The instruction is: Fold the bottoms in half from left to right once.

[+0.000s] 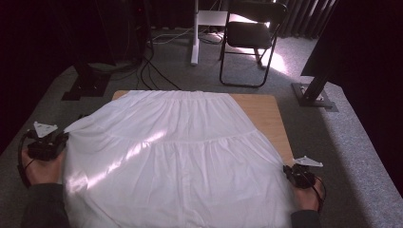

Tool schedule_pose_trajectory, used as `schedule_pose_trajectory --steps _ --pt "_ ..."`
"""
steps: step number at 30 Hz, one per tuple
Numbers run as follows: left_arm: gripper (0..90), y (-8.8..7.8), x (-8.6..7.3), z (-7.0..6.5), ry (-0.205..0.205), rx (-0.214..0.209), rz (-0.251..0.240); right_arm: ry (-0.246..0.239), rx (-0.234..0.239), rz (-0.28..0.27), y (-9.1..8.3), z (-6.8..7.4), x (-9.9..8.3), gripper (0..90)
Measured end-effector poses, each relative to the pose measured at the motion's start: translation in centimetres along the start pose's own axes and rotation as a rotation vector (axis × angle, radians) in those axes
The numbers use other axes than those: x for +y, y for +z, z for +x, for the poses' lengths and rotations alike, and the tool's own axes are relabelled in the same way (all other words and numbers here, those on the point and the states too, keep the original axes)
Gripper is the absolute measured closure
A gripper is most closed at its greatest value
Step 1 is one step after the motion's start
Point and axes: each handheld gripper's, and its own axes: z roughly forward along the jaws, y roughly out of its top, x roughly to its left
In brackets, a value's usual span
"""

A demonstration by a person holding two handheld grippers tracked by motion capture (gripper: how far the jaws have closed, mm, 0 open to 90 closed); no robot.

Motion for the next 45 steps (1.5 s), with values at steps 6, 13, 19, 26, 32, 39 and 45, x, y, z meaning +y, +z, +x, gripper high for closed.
schedule_pose_trajectory --steps 6,13,19,26,32,39,45 --pt "87.8 -3.2 4.1 -6.2 0.119 -0.302 -0.144 -0.008 0.005 0.006 0.2 0.1 -0.1 86.7" --pt "87.9 -4.2 8.8 -17.7 0.271 -0.648 -0.256 -0.01 0.006 0.007 0.2 0.2 -0.1 86.7" --pt "87.9 -1.3 8.4 -29.2 0.401 -0.956 -0.168 -0.013 0.001 0.005 0.2 0.2 -0.1 86.7" --pt "70.3 4.3 5.1 -34.7 0.41 -1.02 -0.014 -0.017 -0.02 0.016 0.3 0.4 0.1 81.0" --pt "57.6 3.6 5.4 -30.5 0.405 -0.855 -0.067 -0.04 -0.068 -0.009 -0.4 2.4 1.3 50.7" --pt "53.4 3.9 2.1 -23.4 0.38 -0.587 -0.029 -0.157 0.037 -0.092 -2.3 8.1 4.4 49.8" --pt "52.6 5.4 -2.2 -19.4 0.312 -0.465 0.064 -0.261 0.194 -0.136 -2.9 13.8 7.1 49.4"
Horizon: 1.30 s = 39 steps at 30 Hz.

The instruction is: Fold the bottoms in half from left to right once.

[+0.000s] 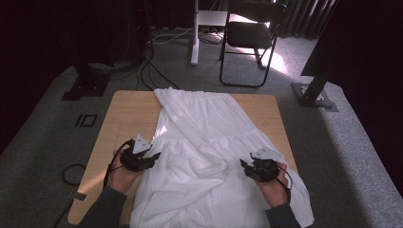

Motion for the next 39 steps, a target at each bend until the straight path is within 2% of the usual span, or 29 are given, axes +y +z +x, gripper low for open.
schedule_pose_trajectory --steps 3,7,10,13,17,18,19,20,22,24,28,29,31,32,33,34,36,37,38,39 --pt "51.2 0.3 -2.0 0.8 -0.058 0.0 0.024 -0.041 0.047 -0.019 0.7 1.8 1.7 49.2" --pt "49.0 1.1 -3.9 1.1 -0.11 0.009 0.058 -0.053 0.119 -0.037 1.7 3.7 3.5 49.3" --pt "46.4 1.3 -4.9 1.3 -0.152 0.013 0.056 -0.103 0.112 -0.025 2.7 5.0 4.3 48.0" --pt "43.9 1.3 -5.8 1.4 -0.191 -0.01 0.046 -0.106 0.125 0.022 4.1 5.5 4.2 47.9" --pt "41.7 1.3 -6.7 1.3 -0.216 -0.034 0.042 -0.12 0.098 0.098 5.9 5.7 3.3 49.1" --pt "41.4 1.3 -6.8 1.3 -0.223 -0.042 0.042 -0.126 0.092 0.117 6.1 5.6 3.0 51.9" --pt "40.8 1.3 -7.0 1.3 -0.228 -0.052 0.043 -0.126 0.093 0.136 6.3 5.5 2.8 57.0" --pt "40.8 1.2 -7.1 1.3 -0.226 -0.055 0.045 -0.12 0.101 0.161 6.5 5.2 2.6 67.6" --pt "40.8 1.2 -7.1 1.2 -0.226 -0.05 0.042 -0.108 0.103 0.176 6.5 4.7 2.4 79.4" --pt "40.6 1.1 -7.1 1.2 -0.228 -0.053 0.037 -0.09 0.09 0.163 6.1 4.1 2.3 85.9" --pt "40.3 1.5 -7.1 1.0 -0.242 -0.09 0.052 -0.069 0.079 0.096 4.8 3.2 2.9 86.8" --pt "40.3 1.8 -7.1 0.9 -0.237 -0.099 0.067 -0.062 0.079 0.087 4.6 3.0 3.0 86.8" --pt "41.2 2.1 -7.1 0.4 -0.227 -0.108 0.061 -0.056 0.088 0.07 4.2 2.8 3.2 86.8" --pt "43.2 2.2 -7.0 0.2 -0.23 -0.123 0.061 -0.053 0.092 0.066 4.1 2.7 3.3 86.8" --pt "55.6 2.2 -6.9 0.2 -0.22 -0.145 0.069 -0.054 0.094 0.061 4.0 2.7 3.4 86.7" --pt "71.3 2.2 -6.8 0.0 -0.208 -0.146 0.075 -0.058 0.095 0.055 4.0 2.7 3.5 86.8" --pt "87.3 1.7 -6.7 0.0 -0.186 -0.127 0.068 -0.057 0.096 0.049 3.8 2.9 3.6 86.8" --pt "88.4 1.2 -6.5 0.1 -0.18 -0.104 0.063 -0.059 0.098 0.045 3.8 2.9 3.7 86.8" --pt "88.7 1.2 -6.5 0.1 -0.18 -0.104 0.063 -0.059 0.098 0.045 3.8 2.9 3.7 86.8" --pt "88.7 0.2 -6.4 0.5 -0.183 -0.069 0.049 -0.063 0.103 0.042 3.7 3.1 3.7 86.8"
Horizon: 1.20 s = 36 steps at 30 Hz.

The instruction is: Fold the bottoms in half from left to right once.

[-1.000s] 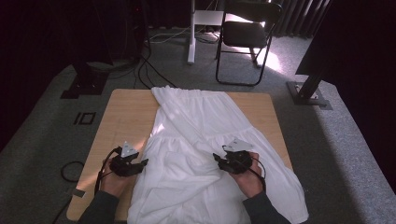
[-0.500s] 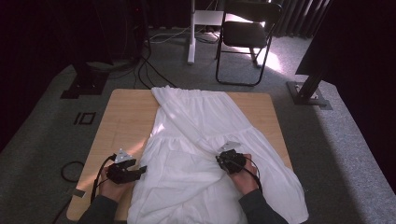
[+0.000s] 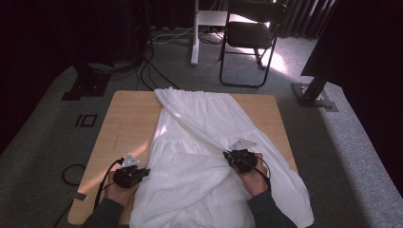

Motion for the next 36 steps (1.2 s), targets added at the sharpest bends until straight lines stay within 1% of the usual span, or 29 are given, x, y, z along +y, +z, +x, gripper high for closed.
schedule_pose_trajectory --steps 1,3,4,5,6,7,8,10,11,13,14,15,16,17,18,19,20,21,22,23,24,26,27,28,29,30,32,34,36 --pt "88.9 -1.4 0.3 0.5 -0.003 0.049 -0.019 -0.008 0.015 -0.004 -0.1 0.4 0.1 86.9" --pt "89.0 -3.0 0.5 1.2 -0.017 0.108 -0.034 -0.022 0.027 -0.005 0.0 0.9 0.3 87.1" --pt "89.0 -3.0 0.5 1.2 -0.017 0.108 -0.034 -0.022 0.027 -0.005 0.0 0.9 0.3 87.1" --pt "89.0 -4.3 0.9 1.8 -0.009 0.188 -0.035 -0.026 0.051 -0.009 0.1 1.5 0.4 87.2" --pt "89.0 -4.9 1.1 2.1 -0.004 0.23 -0.036 -0.027 0.071 -0.014 0.2 1.8 0.5 87.2" --pt "89.0 -4.9 1.1 2.1 -0.004 0.23 -0.036 -0.024 0.09 -0.018 0.4 2.2 0.6 87.1" --pt "88.9 -5.3 1.3 2.4 -0.008 0.259 -0.041 -0.03 0.105 -0.02 0.5 2.7 0.7 87.2" --pt "88.9 -6.3 2.0 2.9 -0.017 0.285 -0.044 -0.05 0.114 -0.022 0.9 3.5 1.0 87.2" --pt "88.9 -6.4 2.2 2.8 -0.003 0.28 -0.042 -0.063 0.114 -0.022 1.0 3.7 1.2 87.2" --pt "88.8 -6.5 2.8 2.2 0.017 0.26 -0.054 -0.066 0.11 -0.028 0.8 3.7 1.5 87.2" --pt "88.8 -6.5 2.8 2.2 0.017 0.26 -0.054 -0.064 0.103 -0.033 0.4 3.6 1.6 87.2" --pt "88.8 -6.7 3.2 1.6 0.027 0.238 -0.07 -0.064 0.103 -0.033 0.4 3.6 1.6 87.2" --pt "88.8 -7.1 3.9 0.3 0.038 0.164 -0.114 -0.058 0.07 -0.076 -1.1 2.7 1.9 87.6" --pt "88.8 -7.3 4.3 -0.7 0.055 0.132 -0.143 -0.051 0.057 -0.103 -2.0 2.4 2.0 87.8" --pt "88.7 -7.3 4.3 -0.7 0.055 0.132 -0.143 -0.051 0.057 -0.103 -2.0 2.4 2.0 87.8" --pt "88.2 -7.2 5.3 -3.0 0.119 0.112 -0.156 -0.001 0.031 -0.238 -5.5 1.0 2.6 87.8" --pt "87.0 -6.8 5.8 -4.3 0.148 0.121 -0.154 0.016 0.007 -0.276 -6.6 0.5 2.7 87.9" --pt "82.5 -6.4 6.0 -4.8 0.162 0.127 -0.149 0.032 -0.058 -0.311 -8.2 -0.5 2.8 87.9" --pt "79.2 -6.4 6.0 -4.8 0.162 0.127 -0.149 0.032 -0.058 -0.311 -8.2 -0.5 2.8 87.9" --pt "79.2 -6.4 6.0 -4.8 0.162 0.127 -0.149 0.043 -0.099 -0.313 -8.9 -1.2 2.6 87.9" --pt "72.1 -4.1 6.1 -6.1 0.191 0.127 -0.096 0.103 -0.166 -0.288 -9.6 -3.7 1.6 87.8" --pt "70.7 -2.5 5.9 -6.6 0.192 0.098 -0.061 0.164 -0.171 -0.215 -8.8 -6.3 -0.1 87.7" --pt "69.4 -1.9 5.8 -6.7 0.199 0.096 -0.042 0.184 -0.186 -0.17 -7.9 -7.3 -1.1 87.7" --pt "68.8 -1.3 5.7 -6.8 0.2 0.091 -0.03 0.193 -0.202 -0.114 -6.8 -8.2 -2.1 87.6" --pt "66.7 -0.8 5.6 -7.0 0.187 0.082 -0.025 0.2 -0.215 -0.066 -5.8 -9.0 -3.1 87.6" --pt "65.2 -0.5 5.6 -7.1 0.182 0.072 -0.023 0.21 -0.218 -0.025 -4.8 -9.7 -4.0 87.6" --pt "60.6 0.4 5.5 -7.3 0.182 0.044 -0.014 0.225 -0.237 0.038 -3.1 -10.7 -5.7 87.2" --pt "59.1 1.6 5.3 -7.7 0.191 0.022 0.023 0.249 -0.238 0.071 -2.1 -11.6 -6.8 85.3" --pt "59.1 3.0 4.9 -8.2 0.218 0.023 0.066 0.262 -0.247 0.104 -1.3 -12.1 -7.5 80.3"
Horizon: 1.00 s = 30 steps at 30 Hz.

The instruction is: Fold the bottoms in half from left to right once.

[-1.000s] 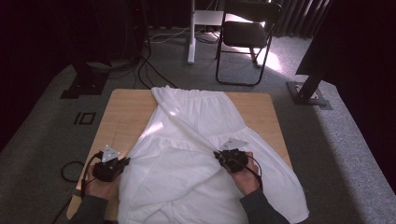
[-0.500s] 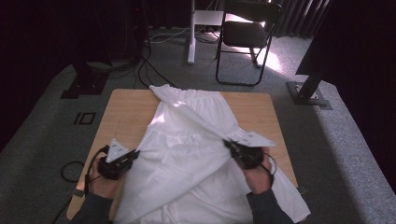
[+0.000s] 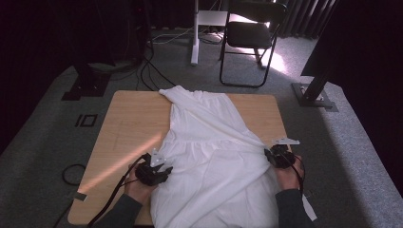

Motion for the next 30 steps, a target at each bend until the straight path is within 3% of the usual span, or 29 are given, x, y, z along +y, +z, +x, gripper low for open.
schedule_pose_trajectory --steps 4,7,10,15,23,27,29,30 --pt "64.9 2.5 -0.8 -0.6 0.044 0.019 0.068 0.006 0.0 0.048 1.3 -0.5 -0.7 78.3" --pt "68.9 3.0 -0.9 0.0 0.017 0.012 0.043 0.018 0.016 0.08 2.1 -0.6 -1.1 78.6" --pt "71.1 3.3 -0.9 0.9 0.035 0.062 0.026 0.039 0.022 0.08 2.3 -0.3 -1.2 79.1" --pt "72.8 4.0 -0.7 4.0 0.005 0.157 0.038 0.059 0.087 0.078 2.4 0.9 -1.1 77.3" --pt "73.0 5.7 0.5 10.3 -0.046 0.305 0.098 -0.041 0.148 0.078 3.7 5.7 0.7 77.1" --pt "72.7 6.4 1.1 12.3 -0.097 0.298 0.094 -0.057 0.15 0.071 4.9 6.4 2.0 78.8" --pt "72.4 6.5 1.2 12.5 -0.1 0.296 0.09 -0.053 0.145 0.071 5.1 6.2 2.2 79.8" --pt "72.2 6.5 1.2 12.4 -0.099 0.299 0.093 -0.042 0.121 0.072 5.5 5.6 2.6 81.3"
